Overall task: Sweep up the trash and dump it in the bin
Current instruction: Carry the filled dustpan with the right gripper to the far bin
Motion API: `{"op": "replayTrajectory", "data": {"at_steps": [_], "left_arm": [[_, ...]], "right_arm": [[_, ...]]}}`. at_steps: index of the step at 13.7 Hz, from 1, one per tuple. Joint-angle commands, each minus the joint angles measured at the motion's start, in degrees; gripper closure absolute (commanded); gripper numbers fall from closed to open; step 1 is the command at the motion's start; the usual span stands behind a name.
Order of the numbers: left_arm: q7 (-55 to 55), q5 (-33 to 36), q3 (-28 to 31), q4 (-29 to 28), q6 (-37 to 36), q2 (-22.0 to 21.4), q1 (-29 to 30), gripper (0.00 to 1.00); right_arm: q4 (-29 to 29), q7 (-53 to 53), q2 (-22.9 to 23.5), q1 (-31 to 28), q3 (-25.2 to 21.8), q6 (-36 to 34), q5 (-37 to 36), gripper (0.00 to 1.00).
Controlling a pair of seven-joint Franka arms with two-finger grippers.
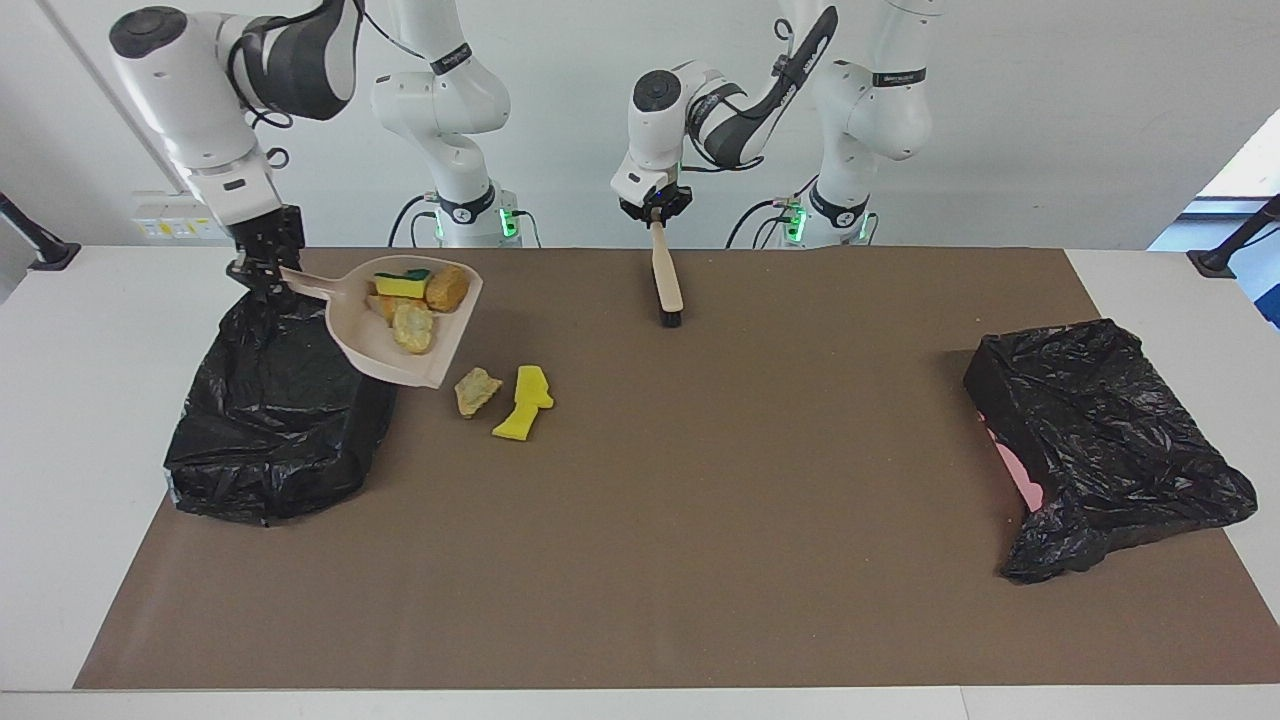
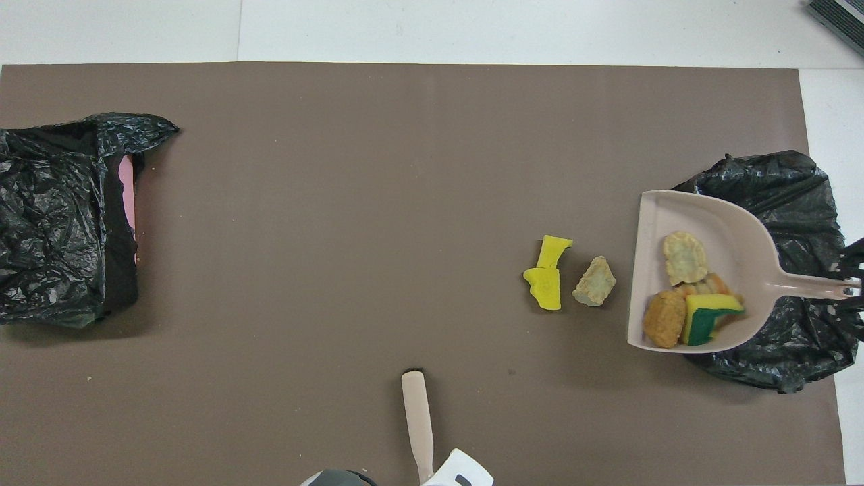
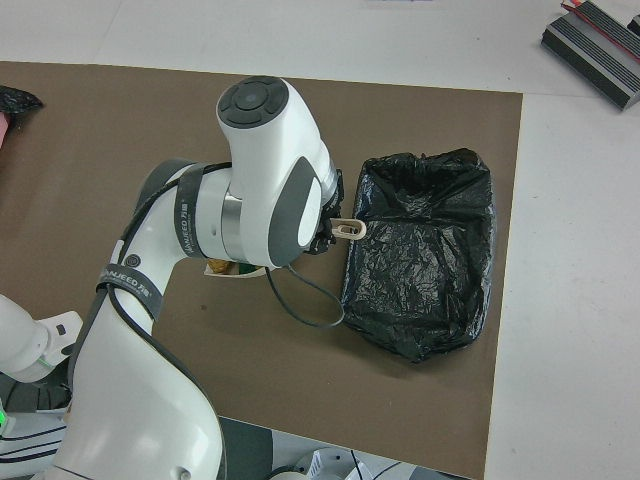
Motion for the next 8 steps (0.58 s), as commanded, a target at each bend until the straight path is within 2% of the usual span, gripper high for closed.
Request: {"op": "replayTrajectory", "data": {"at_steps": [1, 3, 5, 6, 7, 8], "left_arm": [[-0.3, 0.6, 0.5, -0.8, 4.3, 1.2, 0.9, 0.33], [0.4, 0.7, 0.6, 0.2, 4.6, 1.8, 1.9, 0.00], [4.4, 0.9, 0.9, 2.1, 3.5, 1.7, 4.5, 0.00], [6.6, 1.0, 0.9, 3.7, 2.3, 1.5, 7.2, 0.00], [9.6, 2.2, 1.0, 6.5, -0.1, 1.6, 9.5, 0.00], [12.6, 6.5, 0.9, 10.4, -3.3, 2.0, 11.7, 0.00]], "right_arm": [[8.0, -1.5, 6.1, -4.7, -0.3, 0.8, -1.4, 1.00], [11.8, -2.6, 9.5, -7.5, -0.4, 1.2, -2.2, 1.00], [14.6, -5.4, 13.3, -10.6, -0.4, 2.1, -3.4, 1.00], [14.8, -7.3, 14.7, -12.0, -0.4, 4.9, -4.2, 1.00], [14.7, -8.9, 15.6, -13.1, -0.4, 7.0, -5.4, 1.00], [14.7, -10.2, 16.6, -13.5, -0.4, 7.3, -7.4, 1.00]]}}
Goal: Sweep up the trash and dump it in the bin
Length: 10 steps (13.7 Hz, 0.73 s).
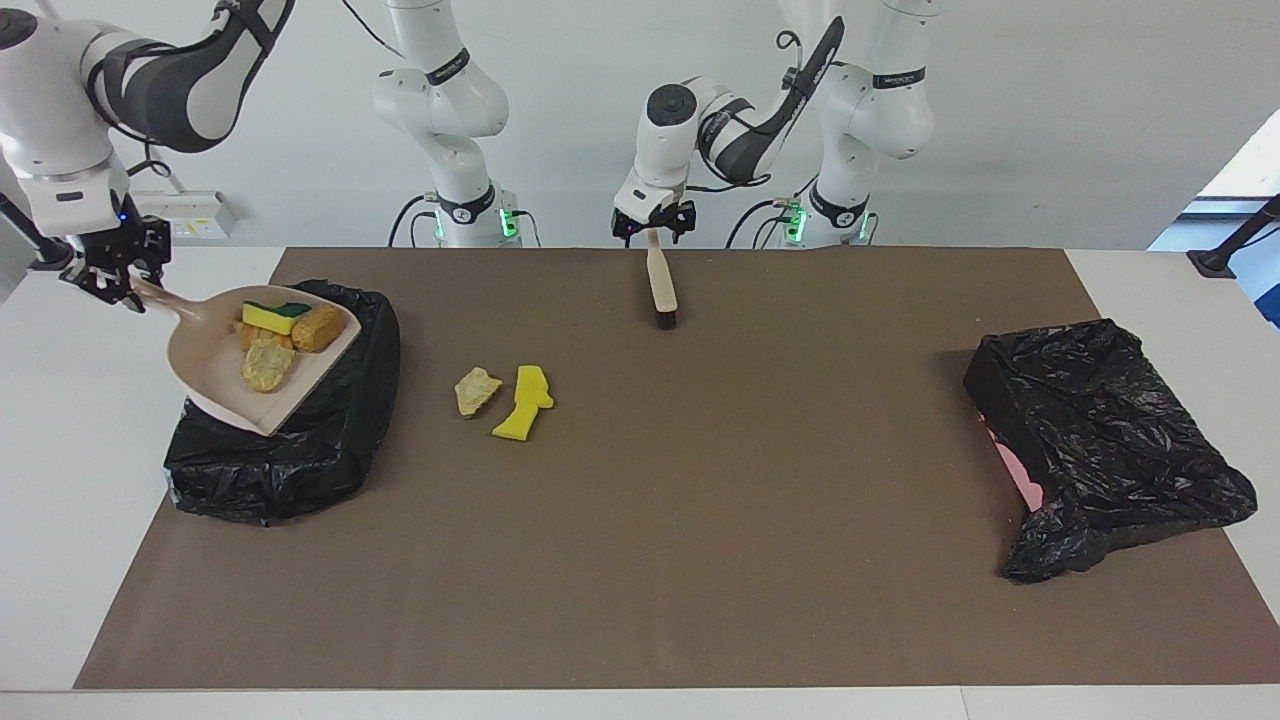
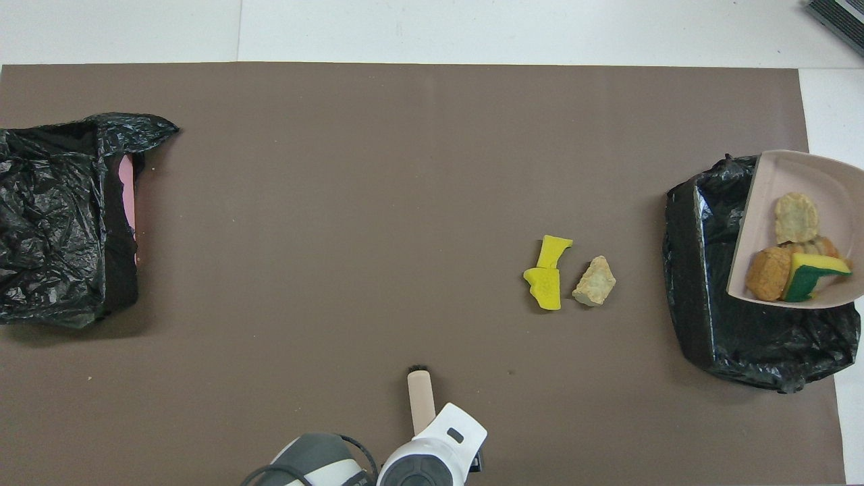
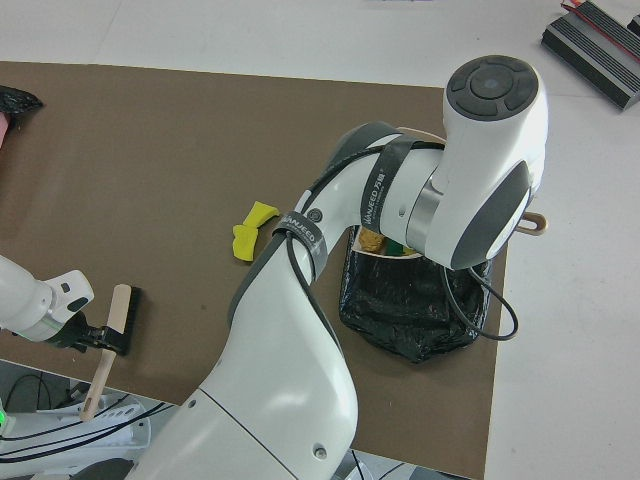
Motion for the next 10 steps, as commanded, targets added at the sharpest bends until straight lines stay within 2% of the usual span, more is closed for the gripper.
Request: {"op": "replayTrajectory", "data": {"at_steps": [1, 4, 8, 10], "left_arm": [[6.4, 8.5, -0.2, 9.4, -8.5, 0.9, 6.2, 0.00], [13.1, 10.5, -0.1, 16.7, -12.7, 0.7, 13.2, 0.00], [26.6, 10.5, 0.0, 31.6, -28.1, 0.5, 25.2, 0.00], [32.0, 10.5, 0.1, 36.8, -33.4, 0.0, 30.3, 0.00]], "right_arm": [[1.4, -3.8, 2.7, -1.6, 0.6, 1.4, -5.5, 1.00], [1.0, -14.2, 3.1, -0.1, 1.2, 5.0, -14.3, 1.00], [0.2, -20.3, 3.1, 2.0, 1.8, 7.4, -20.4, 1.00], [0.3, -21.4, 3.4, 3.6, 1.7, 7.7, -22.4, 1.00]]}}
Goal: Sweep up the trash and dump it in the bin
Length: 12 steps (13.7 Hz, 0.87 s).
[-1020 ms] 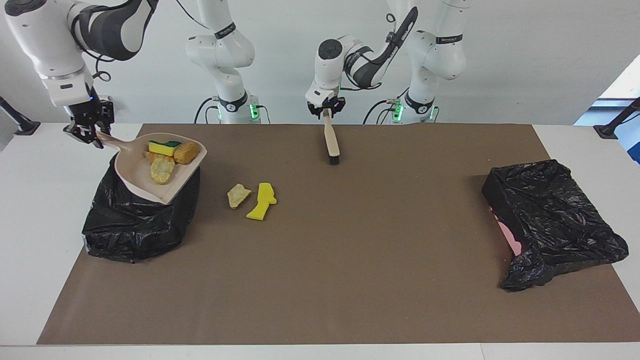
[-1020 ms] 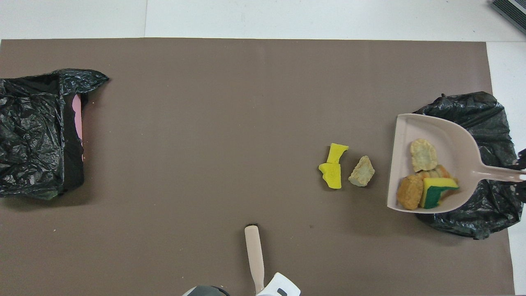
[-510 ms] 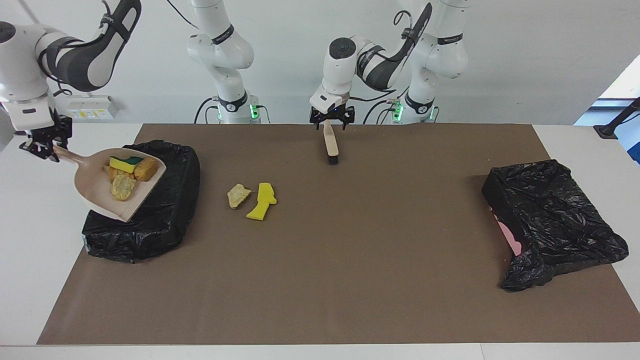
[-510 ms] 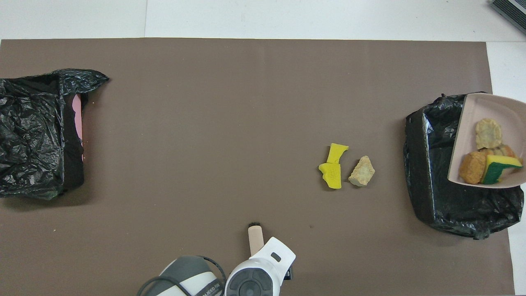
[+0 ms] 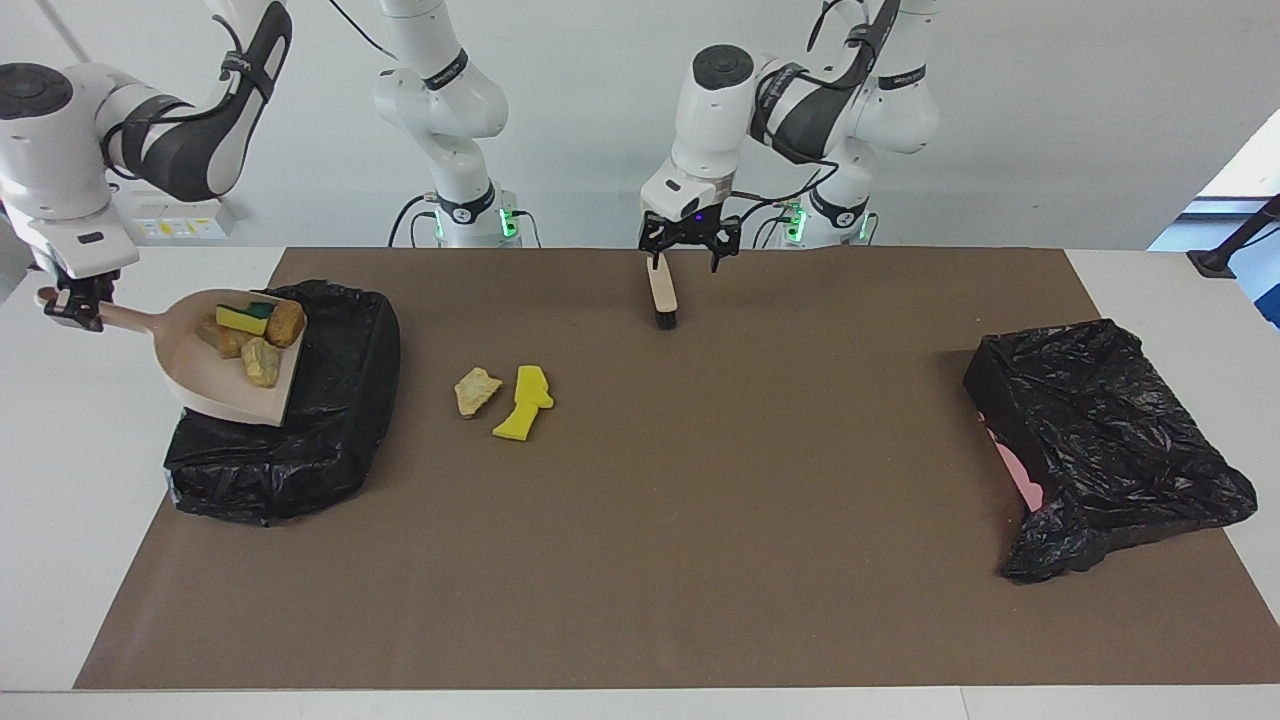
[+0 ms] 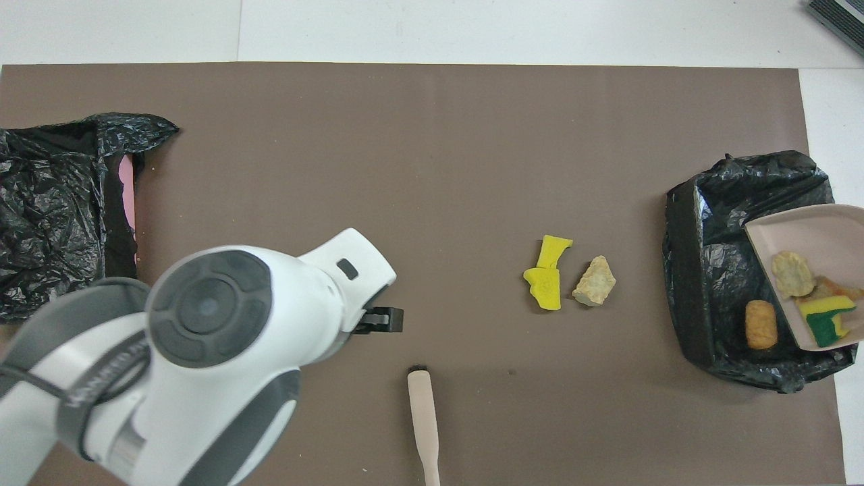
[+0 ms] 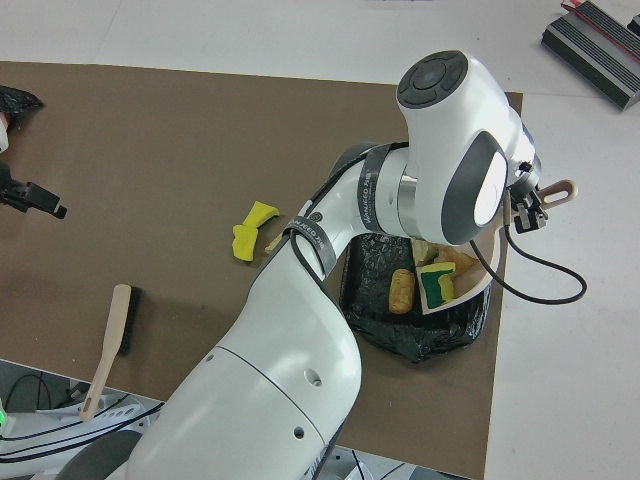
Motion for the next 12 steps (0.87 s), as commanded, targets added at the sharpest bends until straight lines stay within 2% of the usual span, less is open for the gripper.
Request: {"op": "replayTrajectory", "data": {"at_steps": [1, 4, 6, 9, 12], "left_arm": [[6.0, 1.0, -0.5, 7.6, -7.6, 0.2, 6.6, 0.00], [15.2, 2.2, 0.4, 15.5, -15.5, 0.7, 14.9, 0.00], [18.2, 2.0, 0.5, 19.3, -17.2, 2.2, 19.4, 0.00], [19.5, 2.0, 0.5, 23.4, -18.2, 5.7, 22.4, 0.00], [24.6, 3.1, 0.6, 24.2, -19.0, 6.0, 23.5, 0.00]], "right_arm": [[0.0, -2.1, 0.3, 0.7, 0.3, 1.4, -5.0, 1.00], [0.1, -0.7, -0.3, 3.6, 0.3, 2.8, -11.1, 1.00], [0.1, 1.0, -1.1, 5.3, 0.4, 2.1, -14.2, 1.00], [0.6, 2.8, -2.6, 10.1, 0.4, -1.9, -16.8, 1.00], [1.1, 8.9, -4.9, 13.7, 0.5, -5.5, -18.6, 1.00]]}}
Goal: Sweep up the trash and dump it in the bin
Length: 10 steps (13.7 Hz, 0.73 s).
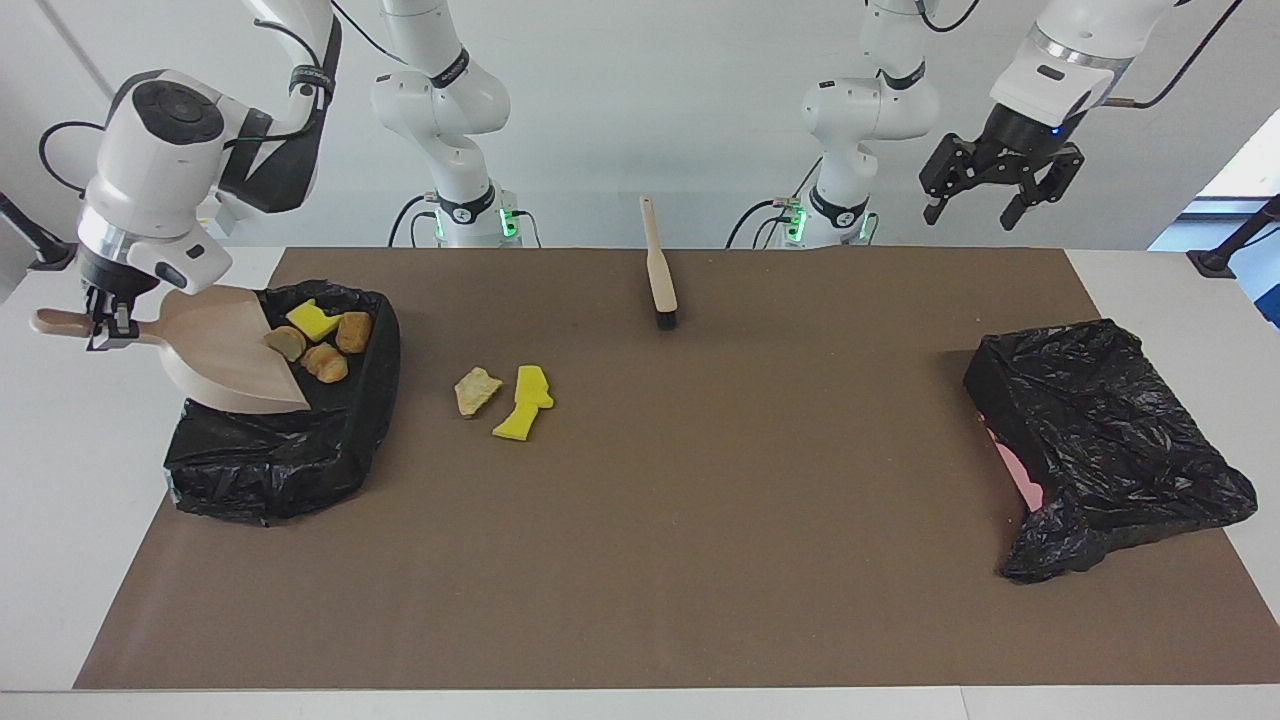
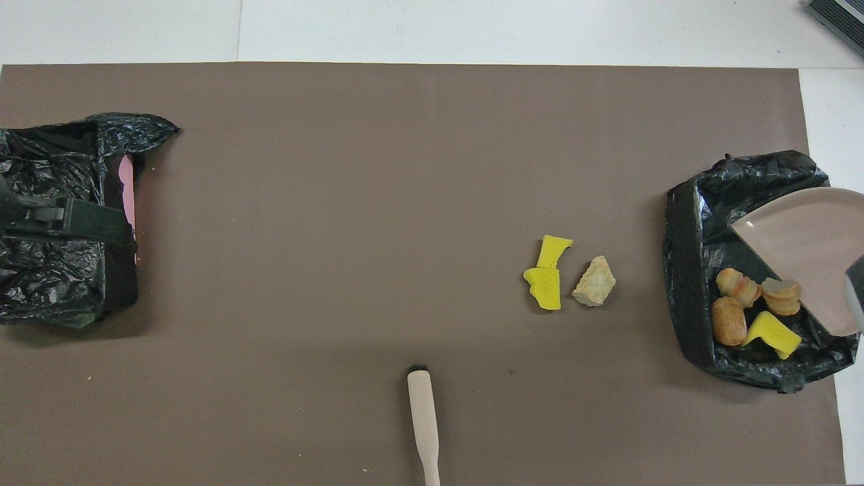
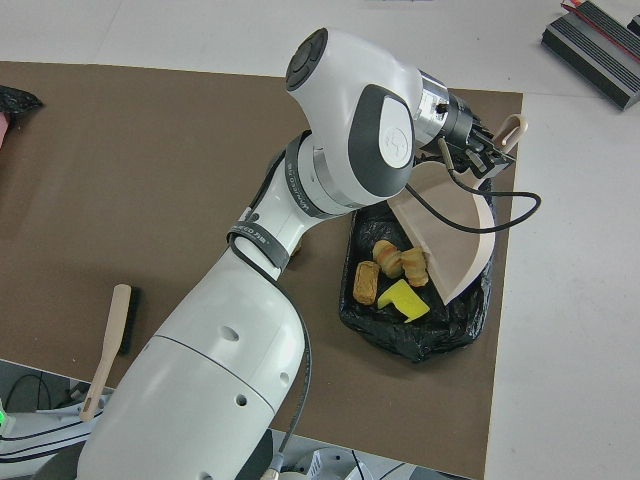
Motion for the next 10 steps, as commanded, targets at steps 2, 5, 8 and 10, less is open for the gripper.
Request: {"op": "replayTrajectory", "data": {"at_steps": [2, 5, 8, 10], "left_arm": [[3.1, 1.7, -0.8, 3.4, -2.6, 1.6, 1.6, 0.00], [3.4, 2.0, -0.7, 3.3, -2.9, 1.4, 1.5, 0.00], [5.4, 1.9, 2.7, 2.8, -3.1, 0.4, 0.8, 0.00], [6.5, 2.0, 3.7, 2.6, -2.5, 0.0, -0.6, 0.00]], "right_arm": [[0.2, 7.0, -2.9, 3.9, 0.3, -6.6, -2.1, 1.00], [2.5, 12.2, -3.1, 7.9, 0.4, -13.7, -0.9, 1.00], [4.6, 22.0, -4.4, 8.3, 6.5, -21.6, -0.6, 1.00], [5.6, 29.3, -4.4, 8.3, 11.6, -28.1, 1.3, 1.00]]}}
